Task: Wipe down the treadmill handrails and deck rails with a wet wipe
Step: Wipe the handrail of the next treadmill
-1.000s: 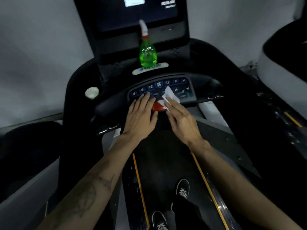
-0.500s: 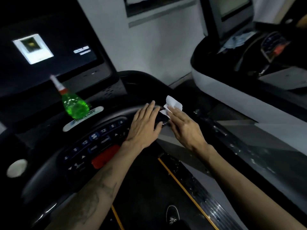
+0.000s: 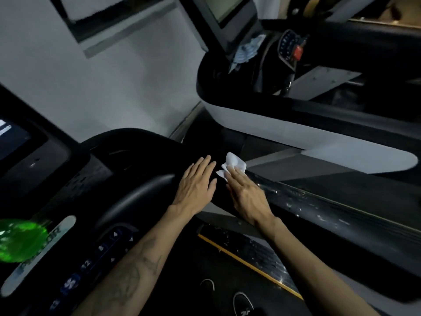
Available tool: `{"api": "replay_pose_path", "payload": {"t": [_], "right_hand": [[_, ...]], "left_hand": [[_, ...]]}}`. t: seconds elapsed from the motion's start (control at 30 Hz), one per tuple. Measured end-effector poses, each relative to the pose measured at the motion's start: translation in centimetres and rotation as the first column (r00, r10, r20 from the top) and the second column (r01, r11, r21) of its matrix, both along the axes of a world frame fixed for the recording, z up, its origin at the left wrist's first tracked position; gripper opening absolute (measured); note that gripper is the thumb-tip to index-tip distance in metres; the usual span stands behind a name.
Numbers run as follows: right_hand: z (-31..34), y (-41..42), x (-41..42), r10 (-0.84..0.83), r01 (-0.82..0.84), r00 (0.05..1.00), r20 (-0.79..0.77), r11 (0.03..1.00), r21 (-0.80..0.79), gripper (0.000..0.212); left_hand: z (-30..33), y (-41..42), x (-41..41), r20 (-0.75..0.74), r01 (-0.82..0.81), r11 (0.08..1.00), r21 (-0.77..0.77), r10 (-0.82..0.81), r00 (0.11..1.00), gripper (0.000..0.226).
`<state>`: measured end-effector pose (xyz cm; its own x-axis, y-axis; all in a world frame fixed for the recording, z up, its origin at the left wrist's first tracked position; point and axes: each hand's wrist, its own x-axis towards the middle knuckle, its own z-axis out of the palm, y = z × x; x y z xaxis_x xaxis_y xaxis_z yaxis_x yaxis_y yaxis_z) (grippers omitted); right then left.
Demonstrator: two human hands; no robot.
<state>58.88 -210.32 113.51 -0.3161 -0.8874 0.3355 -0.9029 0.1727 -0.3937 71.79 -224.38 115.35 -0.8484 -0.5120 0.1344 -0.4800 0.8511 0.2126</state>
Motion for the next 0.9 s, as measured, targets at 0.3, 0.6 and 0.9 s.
{"api": "replay_pose_path", "payload": {"t": [0.3,0.6,0.9], "right_hand": [[-3.1,-5.1,2.2,-0.081,0.099,0.994,-0.068,0.931,0.352,0.061],[-5.4,-4.6,6.8,-0.326,0.362,0.932,-0.158,0.858,0.363,0.078],[-4.6,-5.3,5.1,-0.426,0.452,0.891,-0.158,0.797,0.4,0.075]], "left_hand": [[-3.7,-7.6,-2.3,-0.025,0.221,0.975,-0.007,-0.221,0.975,0.046],[-6.6,-11.6,-4.7,-0.149,0.33,0.935,-0.13,-0.348,0.926,0.043],[-7.1,-12.5,-6.2,-0.178,0.337,0.913,-0.231,-0.38,0.908,0.029]]}}
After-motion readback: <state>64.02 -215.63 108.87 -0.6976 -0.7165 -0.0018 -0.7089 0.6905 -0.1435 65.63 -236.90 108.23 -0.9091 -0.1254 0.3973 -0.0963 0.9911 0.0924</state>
